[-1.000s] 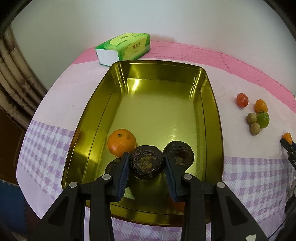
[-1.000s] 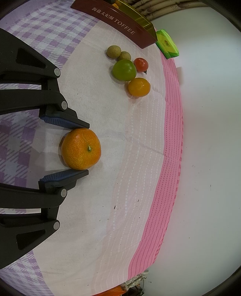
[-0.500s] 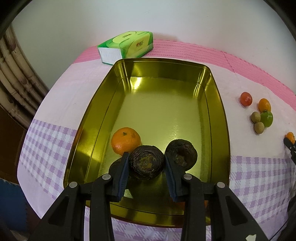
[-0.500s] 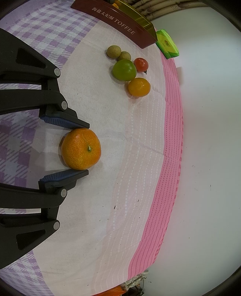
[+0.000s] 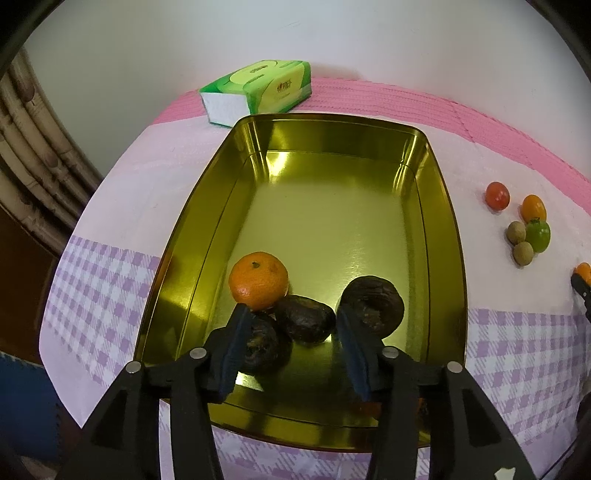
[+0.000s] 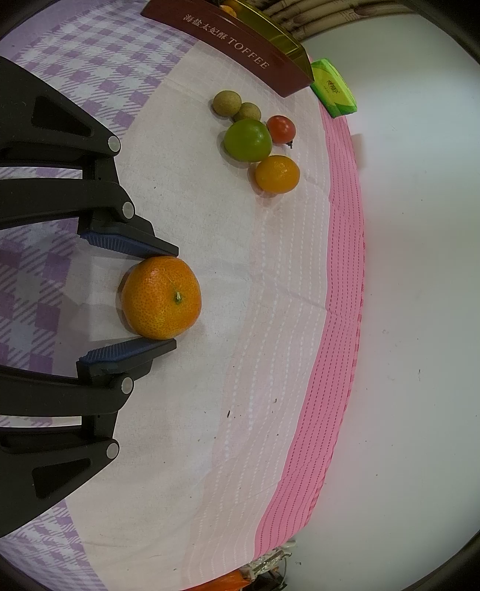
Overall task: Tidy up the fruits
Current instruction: 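Carry the dark fruit into the gold tin and open the left tool while the right tool holds the mandarin, then carry the mandarin into the gold tin and open the right tool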
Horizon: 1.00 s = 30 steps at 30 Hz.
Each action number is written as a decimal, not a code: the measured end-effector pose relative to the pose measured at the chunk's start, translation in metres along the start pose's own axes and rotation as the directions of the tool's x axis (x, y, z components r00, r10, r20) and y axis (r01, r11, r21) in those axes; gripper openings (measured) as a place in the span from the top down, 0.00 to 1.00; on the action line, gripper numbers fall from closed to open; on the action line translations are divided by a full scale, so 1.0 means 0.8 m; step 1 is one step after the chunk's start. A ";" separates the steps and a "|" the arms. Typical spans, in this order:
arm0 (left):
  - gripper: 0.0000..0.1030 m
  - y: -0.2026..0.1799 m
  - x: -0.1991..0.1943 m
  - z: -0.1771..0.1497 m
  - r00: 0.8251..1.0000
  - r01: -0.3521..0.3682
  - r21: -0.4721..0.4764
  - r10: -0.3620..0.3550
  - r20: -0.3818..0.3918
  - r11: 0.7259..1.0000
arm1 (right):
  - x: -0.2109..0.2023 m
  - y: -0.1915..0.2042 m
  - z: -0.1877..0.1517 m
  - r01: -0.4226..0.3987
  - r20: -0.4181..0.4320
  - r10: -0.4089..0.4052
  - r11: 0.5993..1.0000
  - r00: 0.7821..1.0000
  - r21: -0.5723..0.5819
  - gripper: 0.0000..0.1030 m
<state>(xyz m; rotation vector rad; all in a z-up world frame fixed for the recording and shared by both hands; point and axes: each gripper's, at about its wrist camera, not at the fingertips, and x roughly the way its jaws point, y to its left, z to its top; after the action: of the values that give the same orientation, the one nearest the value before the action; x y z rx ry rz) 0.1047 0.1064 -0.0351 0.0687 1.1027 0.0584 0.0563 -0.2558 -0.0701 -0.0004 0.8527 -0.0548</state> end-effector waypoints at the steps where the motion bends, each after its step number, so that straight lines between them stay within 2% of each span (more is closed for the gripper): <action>1: 0.54 0.000 0.000 -0.001 1.000 0.004 -0.002 -0.004 -0.004 1.000 | 0.000 0.000 0.000 0.000 0.000 0.000 1.000 1.000 0.000 0.58; 12: 0.43 -0.001 -0.014 -0.001 1.000 0.027 0.002 -0.027 0.006 1.000 | -0.001 0.000 0.000 -0.002 -0.001 0.002 1.000 1.000 0.001 0.58; 22: 0.43 0.012 -0.044 -0.006 0.997 -0.005 0.030 0.002 0.082 1.000 | 0.000 -0.001 0.000 -0.003 0.000 0.003 1.000 1.000 0.001 0.58; 30: 0.43 0.032 -0.062 -0.009 0.994 0.011 0.019 -0.013 0.111 1.000 | 0.000 -0.001 0.000 -0.004 0.000 0.004 1.000 1.000 0.002 0.58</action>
<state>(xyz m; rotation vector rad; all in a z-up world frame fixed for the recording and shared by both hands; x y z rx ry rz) 0.0754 0.1281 0.0076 0.0806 0.9922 0.0329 0.0560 -0.2568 -0.0702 0.0035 0.8529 -0.0520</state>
